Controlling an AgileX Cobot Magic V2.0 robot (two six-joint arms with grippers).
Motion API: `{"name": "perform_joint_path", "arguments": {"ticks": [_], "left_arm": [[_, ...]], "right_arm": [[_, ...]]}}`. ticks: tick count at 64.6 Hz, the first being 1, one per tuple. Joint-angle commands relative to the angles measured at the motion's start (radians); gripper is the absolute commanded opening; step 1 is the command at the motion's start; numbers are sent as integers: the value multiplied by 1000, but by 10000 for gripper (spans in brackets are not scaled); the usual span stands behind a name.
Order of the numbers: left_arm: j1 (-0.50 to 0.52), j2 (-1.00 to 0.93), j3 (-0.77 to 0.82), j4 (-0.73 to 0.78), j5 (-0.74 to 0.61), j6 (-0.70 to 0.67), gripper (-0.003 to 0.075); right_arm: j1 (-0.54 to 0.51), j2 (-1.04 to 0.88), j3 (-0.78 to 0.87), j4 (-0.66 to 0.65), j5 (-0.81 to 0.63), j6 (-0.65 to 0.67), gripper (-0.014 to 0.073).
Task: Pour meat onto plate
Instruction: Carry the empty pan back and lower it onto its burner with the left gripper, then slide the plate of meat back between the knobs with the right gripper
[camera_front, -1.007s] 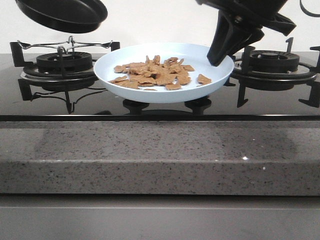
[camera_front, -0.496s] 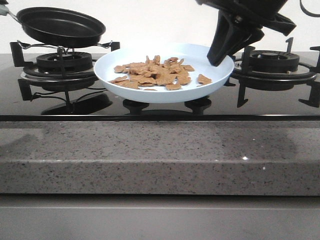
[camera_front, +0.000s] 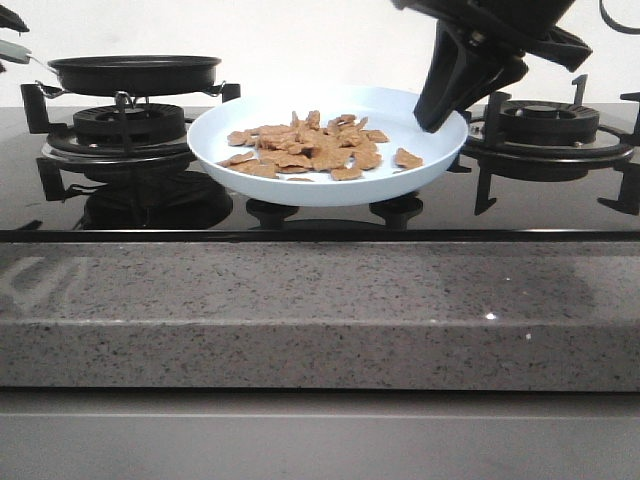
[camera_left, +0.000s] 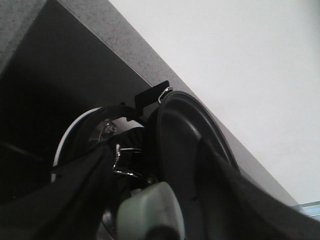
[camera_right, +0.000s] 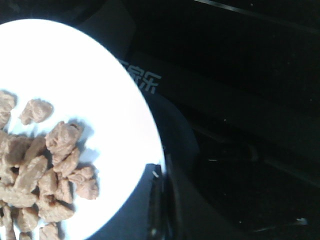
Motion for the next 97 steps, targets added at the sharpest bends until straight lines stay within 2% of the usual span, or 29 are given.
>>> {"name": "perform_joint_path", "arguments": {"ticks": [1,28,42,51,73,83,97], "left_arm": [[9,-46,-29,-11,35,3,498],[81,-182,-29,235,37,-31,517],[67,-335,-29,471,9,-106,514],[13,-451,-27,771,-28,-271,514],[-256,-706,84,1355,-73,-650,513],[-314,-822,181,1496,-63,-770,513],[-316,-949,271,1532,0,-788,513]], "right_arm": [[0,-52,-26,27,-36,-10,-60],[0,-52,-26,27,-36,-10,-60],[0,-52,-26,27,-36,-10,-60],[0,-52,-26,27,-36,-10,-60],[0,-52,-26,27,-36,-10,-60],[0,-52,-26,27,-36,-10,-60],[0,-52,-26,27,-36,-10,-60]]}}
